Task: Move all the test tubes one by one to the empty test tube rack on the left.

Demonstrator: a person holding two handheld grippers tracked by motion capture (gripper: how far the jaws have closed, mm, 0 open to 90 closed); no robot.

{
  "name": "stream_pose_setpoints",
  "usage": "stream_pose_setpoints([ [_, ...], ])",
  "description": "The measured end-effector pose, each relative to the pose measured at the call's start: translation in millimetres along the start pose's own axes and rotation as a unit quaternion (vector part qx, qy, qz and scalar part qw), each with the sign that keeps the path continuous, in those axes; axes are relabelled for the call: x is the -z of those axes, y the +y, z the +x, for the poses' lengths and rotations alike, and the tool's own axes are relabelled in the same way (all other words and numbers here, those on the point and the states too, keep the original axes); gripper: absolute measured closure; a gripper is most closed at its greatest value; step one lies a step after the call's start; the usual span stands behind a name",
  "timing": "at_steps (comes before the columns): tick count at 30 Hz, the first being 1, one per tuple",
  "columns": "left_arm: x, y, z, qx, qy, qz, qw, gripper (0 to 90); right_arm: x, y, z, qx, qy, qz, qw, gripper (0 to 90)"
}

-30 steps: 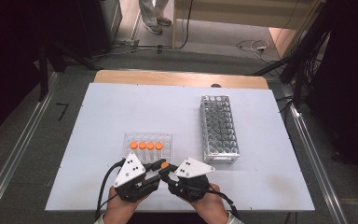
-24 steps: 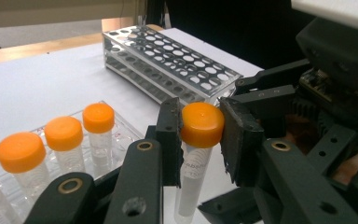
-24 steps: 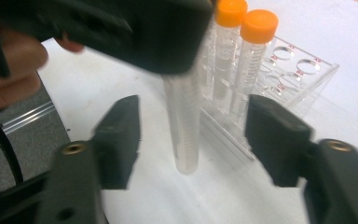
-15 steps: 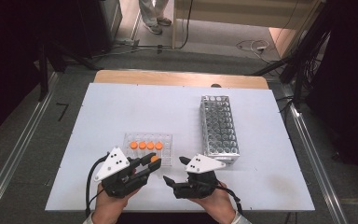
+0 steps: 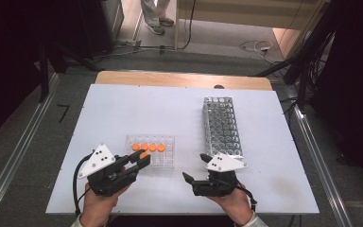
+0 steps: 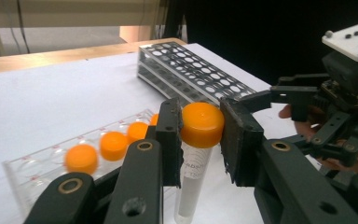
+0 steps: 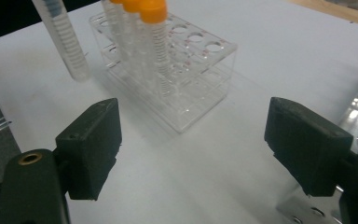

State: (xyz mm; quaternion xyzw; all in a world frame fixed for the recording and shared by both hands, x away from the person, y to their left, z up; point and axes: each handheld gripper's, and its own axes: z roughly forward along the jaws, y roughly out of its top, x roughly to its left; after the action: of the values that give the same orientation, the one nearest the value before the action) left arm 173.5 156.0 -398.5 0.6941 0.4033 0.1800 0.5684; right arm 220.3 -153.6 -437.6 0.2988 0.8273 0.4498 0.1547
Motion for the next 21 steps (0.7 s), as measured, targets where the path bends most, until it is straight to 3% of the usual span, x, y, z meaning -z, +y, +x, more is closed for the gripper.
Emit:
stream_pose_setpoints([
  [7,13.9,6.3,13.3,0.006,0.027,-0.014,0.9995,70.0,14.9,-7.7,-15.8,-0.015,-0.019,-0.005,0.9997,17.4],
  [13,15.3,7.6,21.7,0.001,0.059,-0.022,0.998,70.0,25.0,-14.0,-25.7,-0.026,-0.033,-0.008,0.9991,17.4],
  [21,14.7,9.5,34.0,-0.012,0.11,-0.031,0.9934,70.0,35.0,-19.1,-35.9,-0.038,-0.049,-0.013,0.998,17.5],
])
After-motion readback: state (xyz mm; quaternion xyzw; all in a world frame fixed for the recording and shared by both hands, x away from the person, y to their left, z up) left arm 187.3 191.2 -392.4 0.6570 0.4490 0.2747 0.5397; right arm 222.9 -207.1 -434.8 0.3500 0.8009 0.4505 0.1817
